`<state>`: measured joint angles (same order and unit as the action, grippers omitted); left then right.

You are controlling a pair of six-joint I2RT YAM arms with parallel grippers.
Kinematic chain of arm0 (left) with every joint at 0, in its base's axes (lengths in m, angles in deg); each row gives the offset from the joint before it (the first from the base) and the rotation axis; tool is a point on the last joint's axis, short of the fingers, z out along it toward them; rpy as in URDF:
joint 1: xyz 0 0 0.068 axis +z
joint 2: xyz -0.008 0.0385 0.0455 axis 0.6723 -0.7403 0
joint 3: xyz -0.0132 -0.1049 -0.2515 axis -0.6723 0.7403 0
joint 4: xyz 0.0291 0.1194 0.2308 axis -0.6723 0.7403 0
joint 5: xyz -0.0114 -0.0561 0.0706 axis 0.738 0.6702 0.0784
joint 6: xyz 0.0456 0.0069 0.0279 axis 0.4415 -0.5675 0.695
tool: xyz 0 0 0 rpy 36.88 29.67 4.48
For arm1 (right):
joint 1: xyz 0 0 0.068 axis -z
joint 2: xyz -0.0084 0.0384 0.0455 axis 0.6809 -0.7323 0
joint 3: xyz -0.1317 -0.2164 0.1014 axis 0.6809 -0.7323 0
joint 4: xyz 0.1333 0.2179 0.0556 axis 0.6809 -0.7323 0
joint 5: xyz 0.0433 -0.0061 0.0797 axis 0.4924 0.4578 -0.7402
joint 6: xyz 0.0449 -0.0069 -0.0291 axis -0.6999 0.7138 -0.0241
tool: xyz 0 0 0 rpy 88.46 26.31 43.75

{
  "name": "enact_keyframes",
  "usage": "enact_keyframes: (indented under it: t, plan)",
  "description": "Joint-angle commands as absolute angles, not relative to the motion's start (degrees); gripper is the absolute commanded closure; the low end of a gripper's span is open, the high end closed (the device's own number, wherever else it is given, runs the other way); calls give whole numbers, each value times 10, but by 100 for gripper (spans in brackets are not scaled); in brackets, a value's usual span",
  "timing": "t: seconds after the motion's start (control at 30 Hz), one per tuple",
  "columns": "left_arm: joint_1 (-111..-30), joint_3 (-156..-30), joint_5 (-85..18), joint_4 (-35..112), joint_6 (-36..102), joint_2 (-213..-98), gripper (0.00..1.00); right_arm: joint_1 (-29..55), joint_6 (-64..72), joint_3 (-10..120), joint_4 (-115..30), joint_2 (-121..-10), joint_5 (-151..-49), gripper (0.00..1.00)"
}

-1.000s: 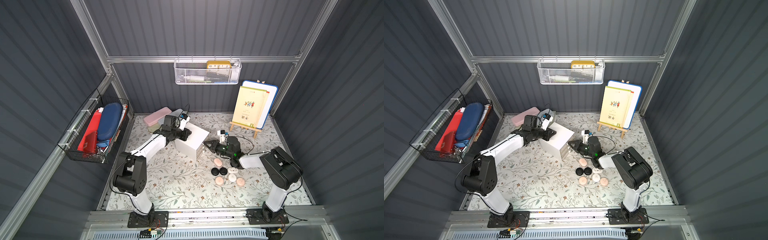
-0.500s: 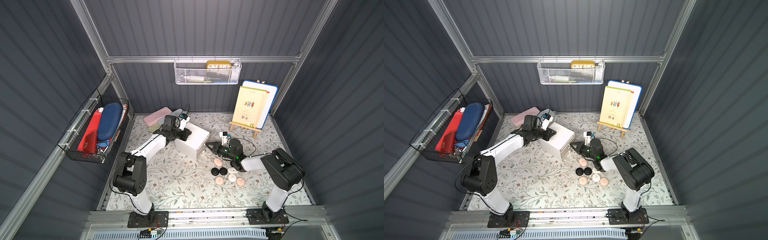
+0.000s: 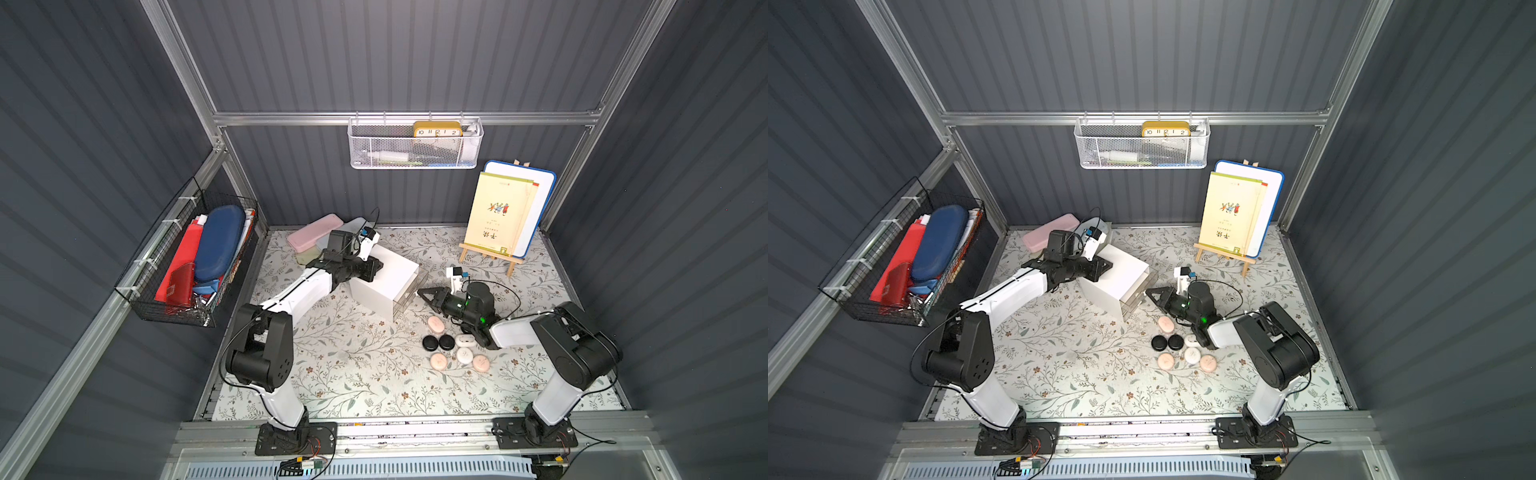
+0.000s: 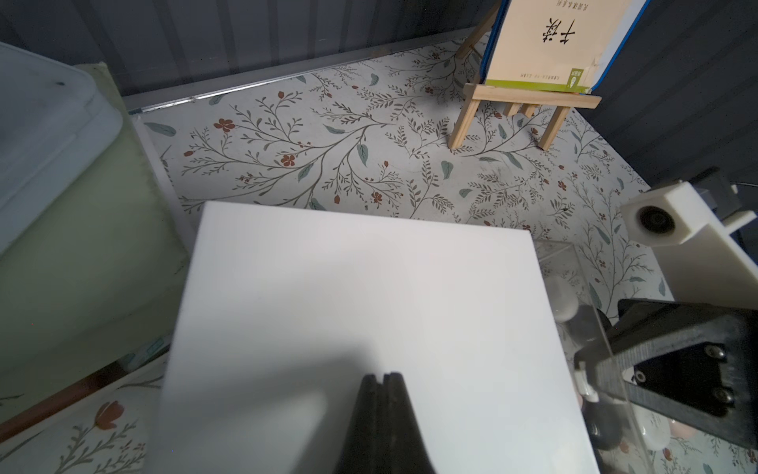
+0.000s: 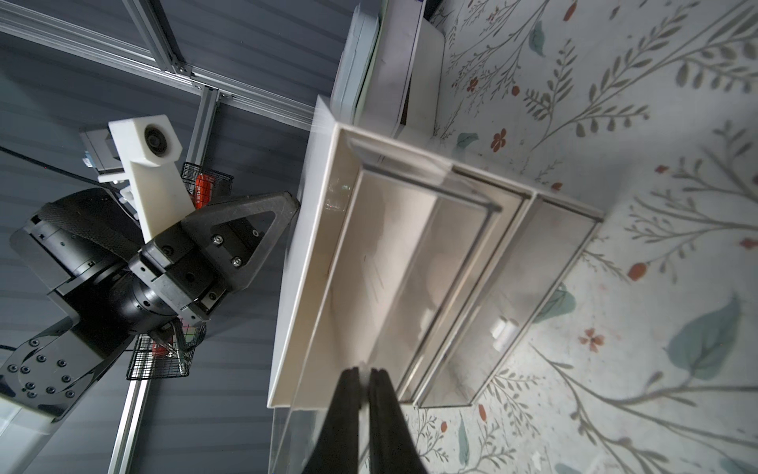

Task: Put the bluetooth earphones in the drawer according to color
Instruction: Open the drawer in the storage box.

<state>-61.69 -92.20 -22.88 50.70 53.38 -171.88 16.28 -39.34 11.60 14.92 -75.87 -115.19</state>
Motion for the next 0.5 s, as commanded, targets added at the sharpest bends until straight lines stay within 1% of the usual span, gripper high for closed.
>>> enact_keyframes:
  t: [0.0, 0.47]
  plan:
    - [-613, -920, -232, 550, 546, -1728, 100, 169, -372, 99, 117, -752, -1155, 100]
    - [-613, -921, -232, 549, 544, -1732, 100, 179, -364, 72, 103, -726, -1157, 100]
